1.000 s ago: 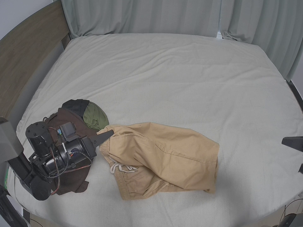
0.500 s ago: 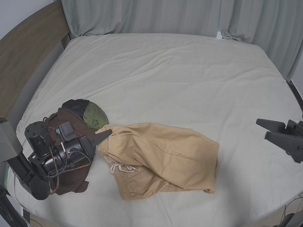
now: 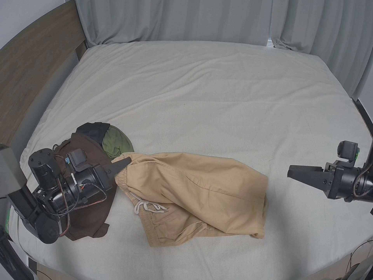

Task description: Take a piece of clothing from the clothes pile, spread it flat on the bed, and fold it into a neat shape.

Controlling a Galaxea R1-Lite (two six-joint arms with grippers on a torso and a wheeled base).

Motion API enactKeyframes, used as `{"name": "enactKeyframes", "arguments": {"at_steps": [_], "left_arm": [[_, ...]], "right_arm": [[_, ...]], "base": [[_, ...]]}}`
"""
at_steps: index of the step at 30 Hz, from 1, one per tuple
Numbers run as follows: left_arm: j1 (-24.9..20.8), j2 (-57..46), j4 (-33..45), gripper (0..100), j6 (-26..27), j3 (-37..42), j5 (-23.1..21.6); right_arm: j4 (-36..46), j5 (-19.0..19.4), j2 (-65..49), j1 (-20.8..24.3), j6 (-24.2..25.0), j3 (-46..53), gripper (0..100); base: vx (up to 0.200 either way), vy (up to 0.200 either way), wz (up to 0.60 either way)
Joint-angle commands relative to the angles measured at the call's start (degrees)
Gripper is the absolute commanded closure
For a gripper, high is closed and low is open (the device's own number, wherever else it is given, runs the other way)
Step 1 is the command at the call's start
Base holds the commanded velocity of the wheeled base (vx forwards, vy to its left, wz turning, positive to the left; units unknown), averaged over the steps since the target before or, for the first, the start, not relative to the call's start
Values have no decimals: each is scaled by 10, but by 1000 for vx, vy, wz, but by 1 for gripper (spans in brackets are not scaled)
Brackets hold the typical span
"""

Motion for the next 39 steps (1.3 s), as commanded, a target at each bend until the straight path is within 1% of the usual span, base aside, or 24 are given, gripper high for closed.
{"name": "enactKeyframes", "arguments": {"at_steps": [1, 6, 8, 10, 16, 19, 22, 24, 29, 39], "left_arm": [[11, 11, 0, 100, 2, -1, -3], [12, 20, 0, 100, 7, -1, -3], [12, 19, 0, 100, 12, 0, -3], [17, 16, 0, 100, 17, 5, -3], [18, 22, 0, 100, 17, -2, -4], [17, 23, 0, 100, 17, -4, -4], [17, 23, 0, 100, 17, -4, -4], [17, 24, 0, 100, 17, -3, -4], [17, 30, 0, 100, 17, -5, -4], [16, 32, 0, 100, 17, -5, -4]], "right_arm": [[-31, -2, 69, -8, 1, 9, 0], [-87, -8, 126, -9, 1, 15, 0], [-95, -8, 136, -9, 1, 21, 0], [-116, -8, 173, -10, 1, 22, 0], [-177, -8, 240, -34, 4, 24, 0], [-221, -6, 272, -44, 30, 28, 0], [-247, -6, 281, -46, 54, 31, 0], [-260, -6, 295, -46, 62, 30, 0], [-288, -9, 331, -49, 63, 31, 0], [-373, -10, 432, -66, 62, 31, 0]], "base": [[0, 0, 0], [0, 0, 0], [0, 0, 0], [0, 0, 0], [0, 0, 0], [0, 0, 0], [0, 0, 0], [0, 0, 0], [0, 0, 0], [0, 0, 0]]}}
